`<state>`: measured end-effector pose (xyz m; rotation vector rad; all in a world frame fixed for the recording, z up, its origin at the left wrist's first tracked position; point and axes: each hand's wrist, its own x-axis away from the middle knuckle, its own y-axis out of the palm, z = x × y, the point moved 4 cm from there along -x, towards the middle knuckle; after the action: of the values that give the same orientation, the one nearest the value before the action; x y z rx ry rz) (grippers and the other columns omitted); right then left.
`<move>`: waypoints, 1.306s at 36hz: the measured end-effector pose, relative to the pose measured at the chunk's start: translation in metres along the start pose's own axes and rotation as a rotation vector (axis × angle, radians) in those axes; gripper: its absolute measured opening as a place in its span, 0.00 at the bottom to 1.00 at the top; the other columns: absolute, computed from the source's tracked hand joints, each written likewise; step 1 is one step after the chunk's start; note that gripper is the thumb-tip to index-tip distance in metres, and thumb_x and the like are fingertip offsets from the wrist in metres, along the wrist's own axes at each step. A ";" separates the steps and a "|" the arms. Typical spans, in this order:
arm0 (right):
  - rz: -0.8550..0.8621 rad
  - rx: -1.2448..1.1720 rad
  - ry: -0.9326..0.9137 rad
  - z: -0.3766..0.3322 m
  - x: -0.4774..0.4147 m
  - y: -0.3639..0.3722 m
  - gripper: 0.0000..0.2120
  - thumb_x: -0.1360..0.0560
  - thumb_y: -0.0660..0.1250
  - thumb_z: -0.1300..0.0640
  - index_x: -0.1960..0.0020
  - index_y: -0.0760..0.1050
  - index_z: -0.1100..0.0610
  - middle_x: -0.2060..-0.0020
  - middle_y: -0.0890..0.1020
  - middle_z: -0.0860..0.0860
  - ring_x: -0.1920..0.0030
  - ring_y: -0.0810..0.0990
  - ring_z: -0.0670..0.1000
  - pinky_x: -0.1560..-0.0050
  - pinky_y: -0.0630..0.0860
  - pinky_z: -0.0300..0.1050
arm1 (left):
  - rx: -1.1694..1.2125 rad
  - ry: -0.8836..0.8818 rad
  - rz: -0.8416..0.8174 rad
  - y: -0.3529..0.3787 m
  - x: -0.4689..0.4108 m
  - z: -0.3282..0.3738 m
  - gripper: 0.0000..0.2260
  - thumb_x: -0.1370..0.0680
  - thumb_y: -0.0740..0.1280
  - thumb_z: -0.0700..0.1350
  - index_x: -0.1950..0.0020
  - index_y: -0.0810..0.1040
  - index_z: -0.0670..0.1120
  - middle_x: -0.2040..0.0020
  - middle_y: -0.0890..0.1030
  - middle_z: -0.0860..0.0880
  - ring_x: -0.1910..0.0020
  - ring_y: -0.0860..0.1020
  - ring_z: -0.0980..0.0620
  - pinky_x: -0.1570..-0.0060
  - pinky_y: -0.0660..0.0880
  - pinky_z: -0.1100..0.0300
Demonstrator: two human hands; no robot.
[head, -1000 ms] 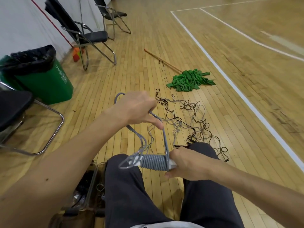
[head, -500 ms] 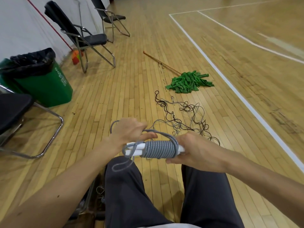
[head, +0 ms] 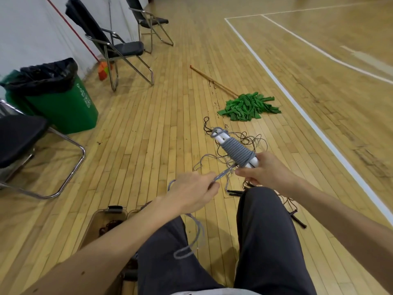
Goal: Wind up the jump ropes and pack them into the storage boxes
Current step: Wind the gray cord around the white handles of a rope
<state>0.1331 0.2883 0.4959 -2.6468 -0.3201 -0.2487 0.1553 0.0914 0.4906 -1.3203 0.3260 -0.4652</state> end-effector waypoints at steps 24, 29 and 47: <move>-0.185 0.547 0.166 0.015 -0.018 0.021 0.11 0.25 0.75 0.55 0.56 0.74 0.57 0.66 0.79 0.51 0.70 0.77 0.47 0.71 0.72 0.38 | -0.423 0.397 0.006 -0.066 -0.015 0.025 0.17 0.16 0.55 0.55 0.42 0.77 0.45 0.58 0.76 0.53 0.64 0.74 0.53 0.60 0.76 0.59; -0.601 0.695 0.228 0.008 0.003 0.035 0.10 0.27 0.75 0.53 0.58 0.80 0.60 0.67 0.80 0.54 0.70 0.76 0.51 0.69 0.72 0.39 | -0.381 0.494 0.005 -0.072 -0.018 0.024 0.21 0.20 0.56 0.60 0.51 0.81 0.46 0.61 0.80 0.53 0.63 0.79 0.52 0.56 0.72 0.57; -0.885 0.342 -0.124 -0.045 0.041 0.036 0.14 0.24 0.74 0.60 0.57 0.76 0.71 0.71 0.75 0.57 0.73 0.71 0.49 0.67 0.71 0.36 | -0.200 0.613 0.298 -0.043 -0.009 0.006 0.20 0.21 0.54 0.57 0.57 0.80 0.47 0.70 0.78 0.53 0.73 0.77 0.53 0.70 0.74 0.60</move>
<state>0.1765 0.2432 0.5296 -2.0322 -1.4251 -0.2675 0.1442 0.0938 0.5335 -1.2701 1.0865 -0.5873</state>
